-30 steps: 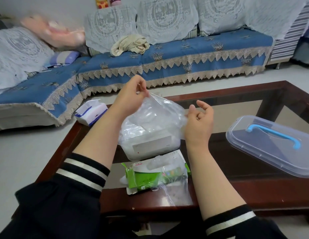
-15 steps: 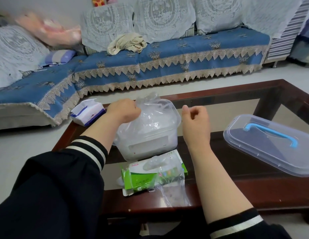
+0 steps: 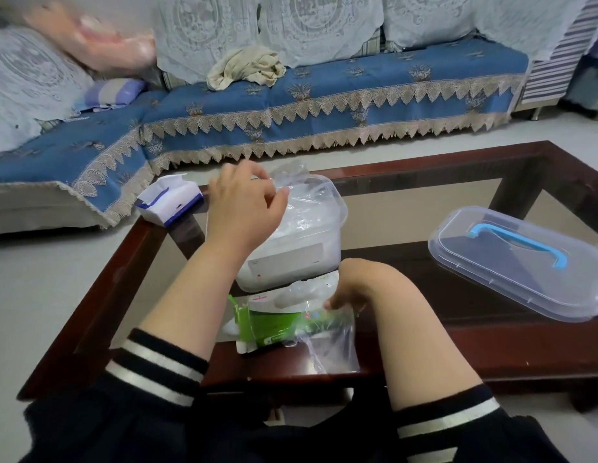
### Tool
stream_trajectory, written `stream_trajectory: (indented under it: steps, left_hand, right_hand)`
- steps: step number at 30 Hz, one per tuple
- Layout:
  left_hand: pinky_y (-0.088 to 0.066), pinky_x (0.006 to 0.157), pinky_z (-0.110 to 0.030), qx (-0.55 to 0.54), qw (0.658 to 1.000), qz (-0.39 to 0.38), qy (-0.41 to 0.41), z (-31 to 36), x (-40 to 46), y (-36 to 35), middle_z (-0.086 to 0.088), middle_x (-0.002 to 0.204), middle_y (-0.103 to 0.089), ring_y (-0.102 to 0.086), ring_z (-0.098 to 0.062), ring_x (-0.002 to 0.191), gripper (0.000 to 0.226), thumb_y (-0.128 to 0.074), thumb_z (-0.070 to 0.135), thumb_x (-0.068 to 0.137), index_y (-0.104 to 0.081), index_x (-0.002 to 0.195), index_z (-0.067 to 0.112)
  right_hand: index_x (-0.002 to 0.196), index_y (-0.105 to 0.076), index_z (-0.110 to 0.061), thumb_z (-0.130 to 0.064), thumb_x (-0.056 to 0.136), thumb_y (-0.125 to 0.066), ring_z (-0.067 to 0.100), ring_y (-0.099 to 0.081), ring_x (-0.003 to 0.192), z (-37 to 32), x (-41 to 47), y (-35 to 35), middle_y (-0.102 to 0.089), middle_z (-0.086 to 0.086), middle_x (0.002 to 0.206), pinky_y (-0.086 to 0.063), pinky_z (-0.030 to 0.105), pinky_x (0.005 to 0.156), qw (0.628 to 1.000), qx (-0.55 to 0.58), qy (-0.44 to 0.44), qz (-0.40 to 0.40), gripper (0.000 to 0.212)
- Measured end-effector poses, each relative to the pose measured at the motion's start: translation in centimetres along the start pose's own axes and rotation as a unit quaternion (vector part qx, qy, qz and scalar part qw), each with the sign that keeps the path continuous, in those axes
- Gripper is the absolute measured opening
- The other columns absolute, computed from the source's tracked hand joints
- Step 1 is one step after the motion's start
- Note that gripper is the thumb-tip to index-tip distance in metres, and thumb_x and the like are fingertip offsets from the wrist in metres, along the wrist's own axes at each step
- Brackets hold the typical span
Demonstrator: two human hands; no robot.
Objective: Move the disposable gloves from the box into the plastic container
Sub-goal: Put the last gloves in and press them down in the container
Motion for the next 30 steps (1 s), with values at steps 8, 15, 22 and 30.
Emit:
stream_trajectory:
  steps: [8, 15, 22, 30]
  left_hand:
    - [-0.047, 0.091, -0.02, -0.466, 0.831, -0.288, 0.096, 3.0, -5.1, -5.7, 0.009, 0.112, -0.065, -0.061, 0.003, 0.102, 0.037, -0.072, 0.034, 0.076, -0.057, 0.11, 0.031]
    - [-0.037, 0.069, -0.014, -0.435, 0.887, -0.109, 0.11, 3.3, -4.8, -2.4, 0.01, 0.094, -0.051, -0.045, -0.007, 0.079, 0.056, -0.078, 0.063, 0.054, -0.049, 0.091, 0.032]
    - [-0.01, 0.119, -0.035, -0.155, 0.958, -0.226, -0.082, 8.0, -7.1, -2.5, 0.015, 0.152, -0.016, -0.008, -0.008, 0.141, 0.103, -0.081, 0.057, 0.059, -0.022, 0.144, 0.047]
    - [-0.034, 0.104, -0.045, -0.079, 0.972, 0.079, -0.208, 9.0, -6.3, -0.7, 0.003, 0.125, -0.063, -0.048, -0.024, 0.121, 0.029, -0.071, 0.017, 0.077, -0.071, 0.103, 0.029]
  right_hand:
    - [0.083, -0.058, -0.02, -0.02, 0.096, -0.048, 0.011, -0.056, 0.061, -2.3, -1.8, 4.3, -0.066, -0.005, 0.066, -0.041, 0.026, 0.058, 0.942, 0.256, 0.136, 0.169, 0.017]
    - [0.073, -0.049, -0.009, -0.016, 0.093, -0.051, 0.019, -0.055, 0.044, -0.6, -2.3, 5.6, -0.053, 0.008, 0.061, -0.045, 0.024, 0.044, 0.821, 0.507, 0.092, 0.244, 0.021]
    - [0.09, -0.056, -0.002, -0.009, 0.095, -0.049, 0.019, -0.057, 0.046, 1.5, -2.3, 4.7, -0.049, 0.011, 0.063, -0.051, 0.025, 0.045, 0.58, 0.777, 0.058, 0.239, 0.012]
    - [0.115, -0.055, 0.009, -0.018, 0.099, -0.04, 0.03, -0.068, 0.075, 1.0, 0.1, 2.5, -0.068, 0.022, 0.102, -0.056, 0.038, 0.066, 0.448, 0.888, 0.041, 0.092, 0.034]
Point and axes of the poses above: each hand's wrist, its own x-axis towards the middle knuckle, its own y-axis out of the back of the hand, z = x × y, the point moved 9 cm from there along x, towards the middle knuckle
